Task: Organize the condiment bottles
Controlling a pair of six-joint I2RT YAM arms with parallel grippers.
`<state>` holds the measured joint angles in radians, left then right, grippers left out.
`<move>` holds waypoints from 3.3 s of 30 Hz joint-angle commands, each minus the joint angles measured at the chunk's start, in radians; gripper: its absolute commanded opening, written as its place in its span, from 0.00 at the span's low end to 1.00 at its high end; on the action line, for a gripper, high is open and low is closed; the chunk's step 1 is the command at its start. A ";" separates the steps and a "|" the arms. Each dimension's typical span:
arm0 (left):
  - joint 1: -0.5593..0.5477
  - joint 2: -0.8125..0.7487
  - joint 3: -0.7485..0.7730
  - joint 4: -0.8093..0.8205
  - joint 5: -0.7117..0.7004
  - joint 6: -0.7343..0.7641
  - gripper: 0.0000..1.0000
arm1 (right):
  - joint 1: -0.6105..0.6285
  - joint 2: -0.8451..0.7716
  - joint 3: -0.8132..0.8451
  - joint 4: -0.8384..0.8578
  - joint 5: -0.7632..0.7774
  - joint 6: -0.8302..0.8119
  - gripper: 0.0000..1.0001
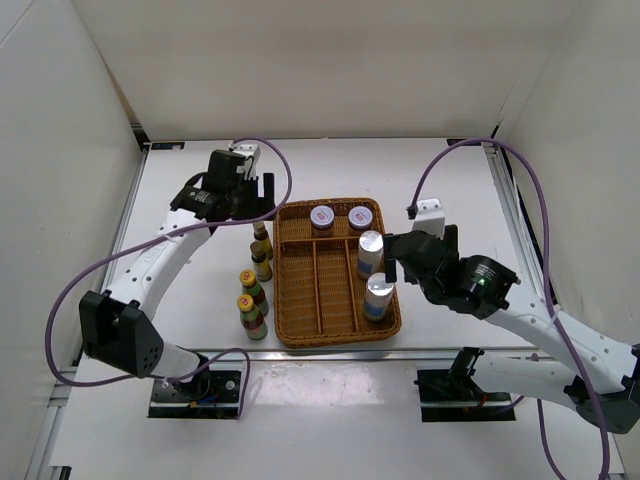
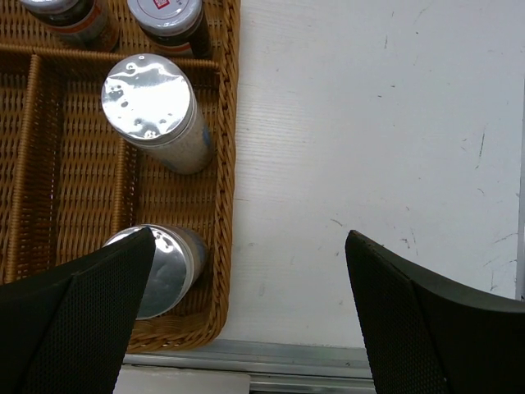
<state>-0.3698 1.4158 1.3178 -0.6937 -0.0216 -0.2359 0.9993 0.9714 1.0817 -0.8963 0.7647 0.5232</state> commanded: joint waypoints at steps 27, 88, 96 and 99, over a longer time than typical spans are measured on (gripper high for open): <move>0.002 0.043 -0.121 0.063 -0.031 -0.030 0.84 | -0.002 -0.034 -0.055 -0.021 0.091 0.017 1.00; -0.549 0.083 0.172 0.022 -0.238 -0.080 0.11 | -0.002 -0.195 -0.091 -0.332 0.104 0.347 1.00; -0.549 0.112 0.064 0.117 -0.227 -0.103 0.11 | -0.002 -0.217 -0.072 -0.352 0.094 0.325 1.00; -0.549 0.135 0.041 0.129 -0.227 -0.115 0.11 | -0.002 -0.226 -0.054 -0.362 0.084 0.290 1.00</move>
<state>-0.9184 1.5581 1.3647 -0.6506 -0.2367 -0.3244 0.9985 0.7589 0.9844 -1.2339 0.8375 0.8295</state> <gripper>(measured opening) 0.451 0.996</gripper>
